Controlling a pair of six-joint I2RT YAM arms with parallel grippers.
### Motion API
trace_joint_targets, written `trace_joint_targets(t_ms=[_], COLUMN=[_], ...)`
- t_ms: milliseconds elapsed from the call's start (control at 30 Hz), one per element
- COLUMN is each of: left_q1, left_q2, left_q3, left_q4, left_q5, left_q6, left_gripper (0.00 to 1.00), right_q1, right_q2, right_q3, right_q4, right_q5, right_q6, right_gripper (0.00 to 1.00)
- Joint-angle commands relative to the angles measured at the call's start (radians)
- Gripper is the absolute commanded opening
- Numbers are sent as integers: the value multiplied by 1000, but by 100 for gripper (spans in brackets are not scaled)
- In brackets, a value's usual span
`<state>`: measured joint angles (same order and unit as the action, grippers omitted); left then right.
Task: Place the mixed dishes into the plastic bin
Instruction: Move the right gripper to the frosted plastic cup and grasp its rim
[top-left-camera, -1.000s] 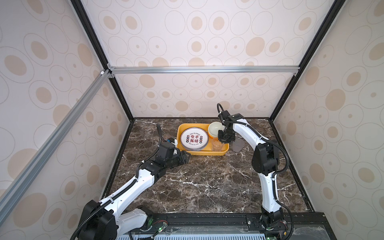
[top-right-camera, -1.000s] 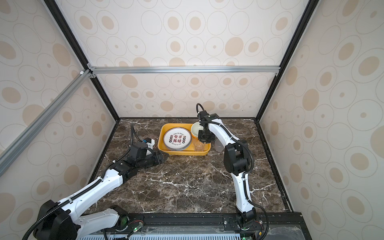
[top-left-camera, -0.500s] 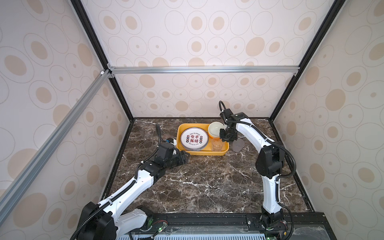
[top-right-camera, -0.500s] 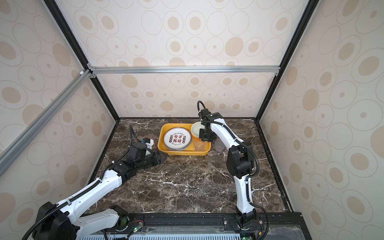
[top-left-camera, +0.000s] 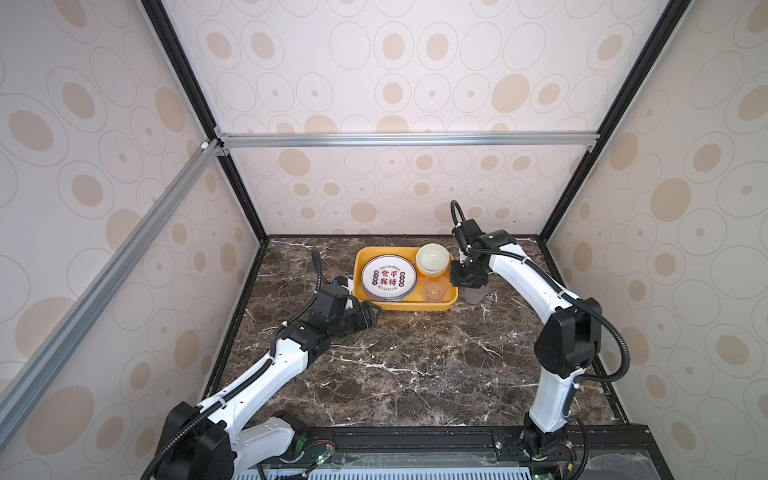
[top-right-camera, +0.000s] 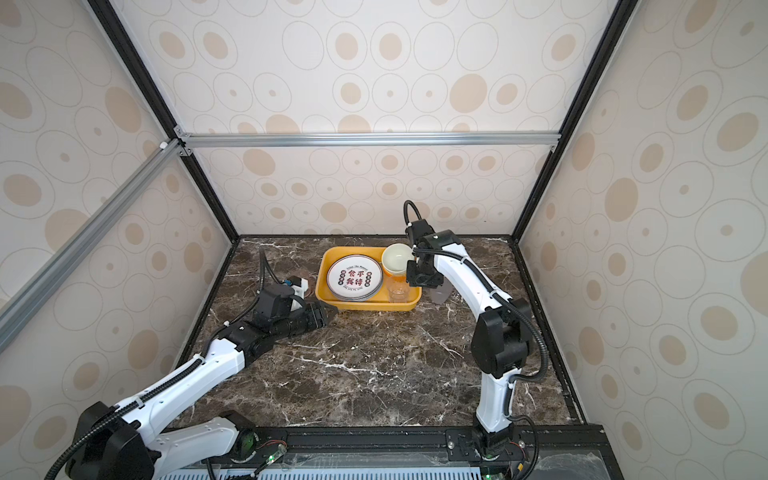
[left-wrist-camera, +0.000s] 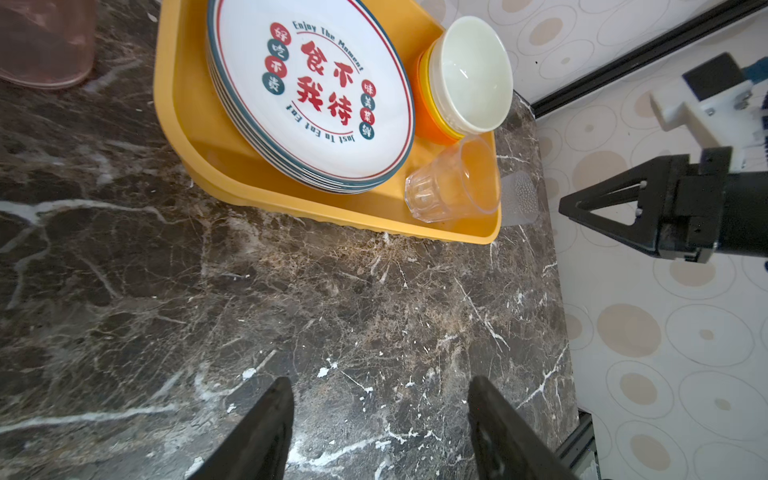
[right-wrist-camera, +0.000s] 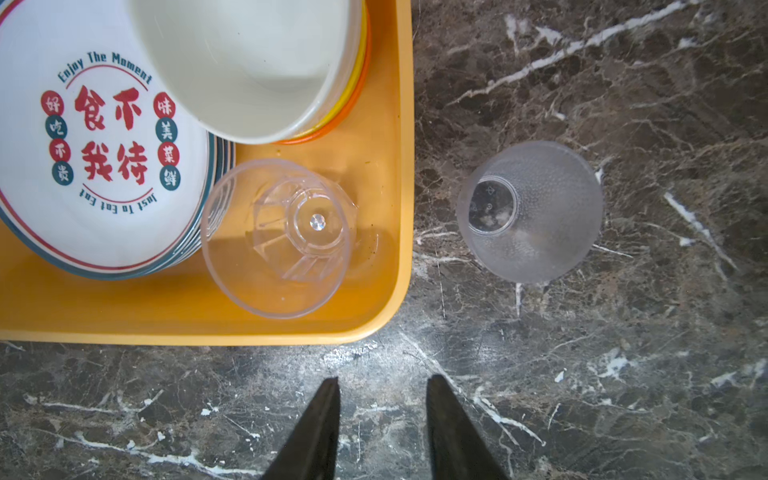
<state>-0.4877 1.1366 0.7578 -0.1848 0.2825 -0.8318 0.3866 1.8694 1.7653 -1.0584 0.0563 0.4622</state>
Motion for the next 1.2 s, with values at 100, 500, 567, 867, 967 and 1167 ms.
trace_joint_targets(t_ms=[100, 500, 567, 867, 967, 1167], left_q1=[-49, -160, -173, -211, -214, -216], left_q2=[62, 212, 230, 283, 291, 285], left_q3=[84, 225, 245, 302, 308, 294], left_q4=[55, 43, 37, 23, 19, 19], left_q5=[67, 19, 7, -36, -36, -46], left_q6=[54, 106, 116, 144, 146, 144], left_gripper=[67, 67, 67, 66, 66, 66], right_q1=[-53, -205, -228, -288, -293, -297], right_q2=[-119, -171, -160, -87, -46, 20], right_q3=[-138, -262, -267, -251, -228, -196], right_q4=[45, 115, 129, 174, 174, 182], right_q5=[-1, -79, -93, -116, -114, -96], right_q6=[7, 49, 62, 110, 117, 128], right_gripper=[42, 48, 48, 47, 47, 45])
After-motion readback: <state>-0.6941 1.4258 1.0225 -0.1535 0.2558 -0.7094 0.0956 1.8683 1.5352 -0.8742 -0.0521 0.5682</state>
